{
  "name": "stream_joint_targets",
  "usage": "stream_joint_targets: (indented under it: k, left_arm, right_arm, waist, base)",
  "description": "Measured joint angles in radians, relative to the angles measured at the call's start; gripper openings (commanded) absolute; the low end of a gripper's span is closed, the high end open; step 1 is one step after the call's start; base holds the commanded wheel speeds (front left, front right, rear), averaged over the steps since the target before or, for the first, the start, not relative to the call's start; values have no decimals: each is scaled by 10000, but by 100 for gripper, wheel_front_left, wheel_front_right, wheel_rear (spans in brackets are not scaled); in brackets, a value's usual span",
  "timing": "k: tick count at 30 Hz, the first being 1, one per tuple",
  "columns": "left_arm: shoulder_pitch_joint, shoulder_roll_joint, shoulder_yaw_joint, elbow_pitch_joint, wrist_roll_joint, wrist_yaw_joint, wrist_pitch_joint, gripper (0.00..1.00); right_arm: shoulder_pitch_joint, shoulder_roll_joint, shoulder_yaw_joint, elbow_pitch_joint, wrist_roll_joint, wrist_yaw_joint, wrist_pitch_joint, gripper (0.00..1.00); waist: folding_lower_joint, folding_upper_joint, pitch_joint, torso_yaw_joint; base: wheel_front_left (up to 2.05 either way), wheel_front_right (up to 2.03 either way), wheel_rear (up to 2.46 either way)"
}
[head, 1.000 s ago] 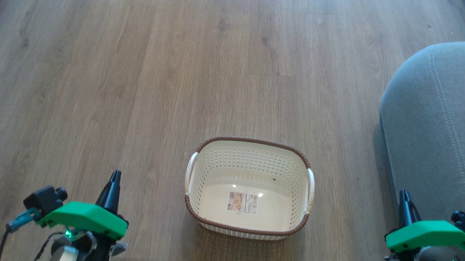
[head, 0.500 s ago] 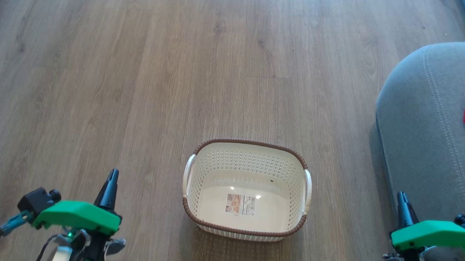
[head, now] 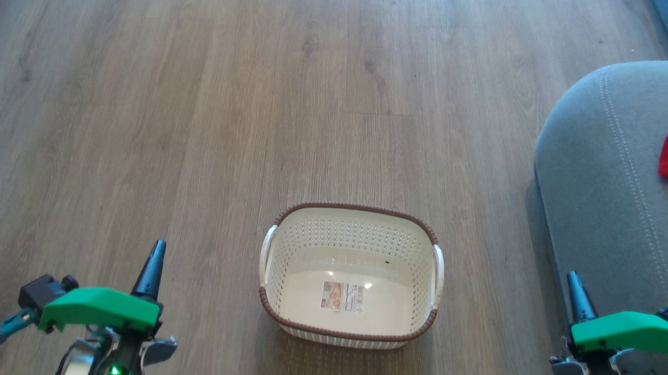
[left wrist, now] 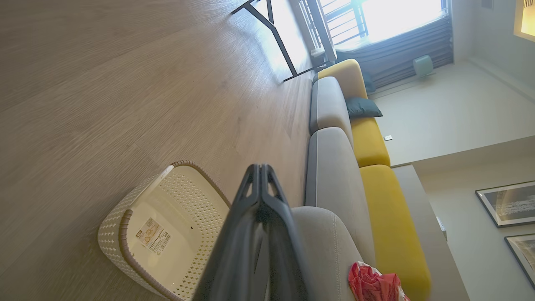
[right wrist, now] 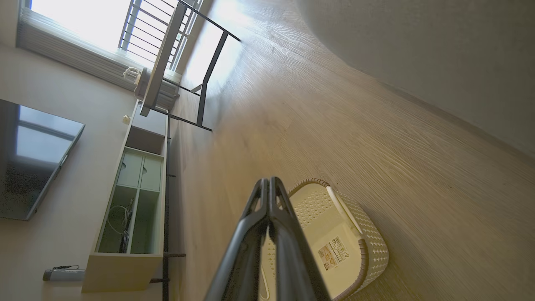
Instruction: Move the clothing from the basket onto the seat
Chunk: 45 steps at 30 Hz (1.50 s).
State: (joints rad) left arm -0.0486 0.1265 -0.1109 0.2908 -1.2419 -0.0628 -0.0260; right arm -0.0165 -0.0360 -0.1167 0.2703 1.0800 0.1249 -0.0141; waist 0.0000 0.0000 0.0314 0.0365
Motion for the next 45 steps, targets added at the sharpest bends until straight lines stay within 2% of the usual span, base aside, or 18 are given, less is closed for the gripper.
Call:
stream_joint_targets:
  k: [45]
  left_arm:
    - [-38, -732, 1764, -123, -3710, -612, 1256, 0]
  right_arm:
    - [-428, -6, -140, 56, 5214, 0, 1198, 0]
  waist:
    - [0, 0, -283, -367]
  base:
    - [0, 0, 0]
